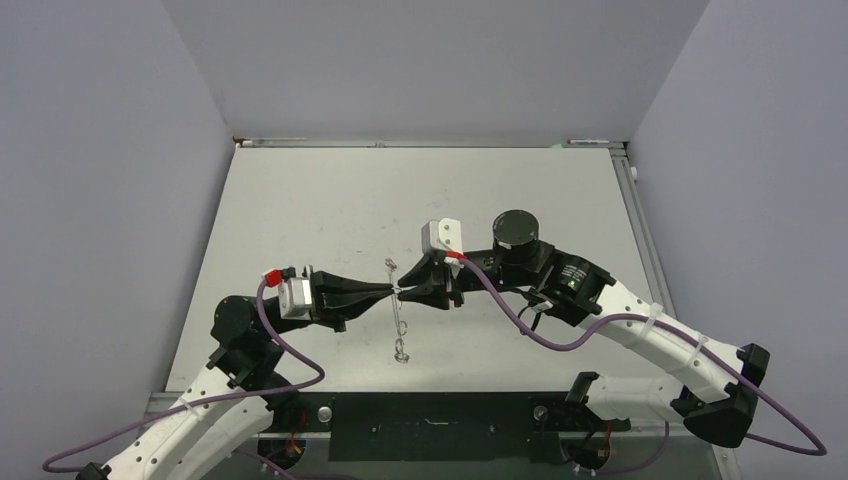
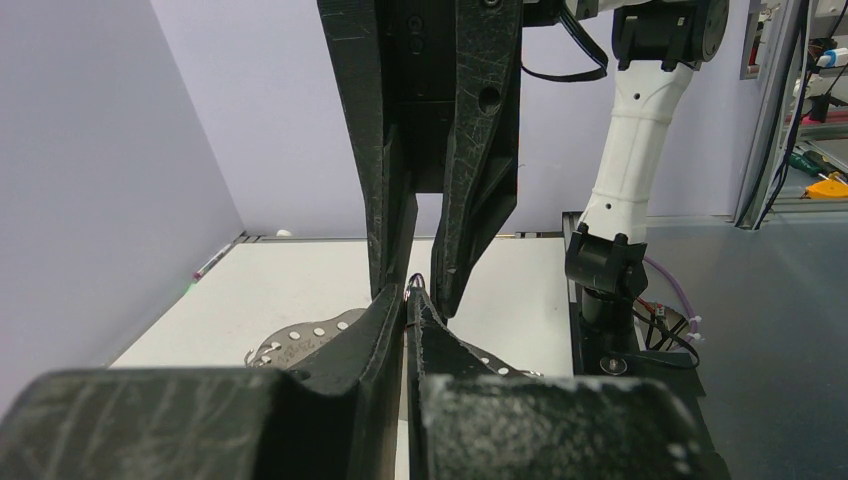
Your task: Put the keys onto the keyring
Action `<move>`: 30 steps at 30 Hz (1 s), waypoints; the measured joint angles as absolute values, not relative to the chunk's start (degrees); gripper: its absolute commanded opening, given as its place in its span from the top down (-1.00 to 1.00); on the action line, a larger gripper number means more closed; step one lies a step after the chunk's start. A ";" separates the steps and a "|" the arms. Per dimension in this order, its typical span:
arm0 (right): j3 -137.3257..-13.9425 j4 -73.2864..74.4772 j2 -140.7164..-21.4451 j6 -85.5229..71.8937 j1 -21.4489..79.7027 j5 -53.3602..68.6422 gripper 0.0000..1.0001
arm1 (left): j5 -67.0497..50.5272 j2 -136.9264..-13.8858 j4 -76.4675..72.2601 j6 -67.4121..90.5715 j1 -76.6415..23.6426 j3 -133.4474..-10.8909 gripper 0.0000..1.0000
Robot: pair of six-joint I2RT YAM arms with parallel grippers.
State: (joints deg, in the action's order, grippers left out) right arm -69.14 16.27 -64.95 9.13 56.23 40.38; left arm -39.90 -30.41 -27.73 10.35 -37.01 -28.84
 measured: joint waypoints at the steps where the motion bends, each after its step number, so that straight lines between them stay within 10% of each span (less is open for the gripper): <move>1: -69.06 16.29 -64.97 9.10 56.23 40.38 0.52 | -39.90 -30.41 -27.73 10.35 -37.01 -28.84 1.00; 16: -68.47 15.86 -65.17 8.64 56.23 40.58 0.90 | -39.46 -30.26 -27.68 10.28 -36.97 -28.84 1.00; 23: -68.47 16.95 -65.14 9.69 56.23 39.88 0.90 | -39.33 -29.43 -26.79 8.93 -36.97 -28.84 0.35; 30: -69.76 22.57 -65.14 12.05 56.25 37.56 0.90 | -38.85 -28.32 -23.40 5.48 -36.97 -29.12 0.11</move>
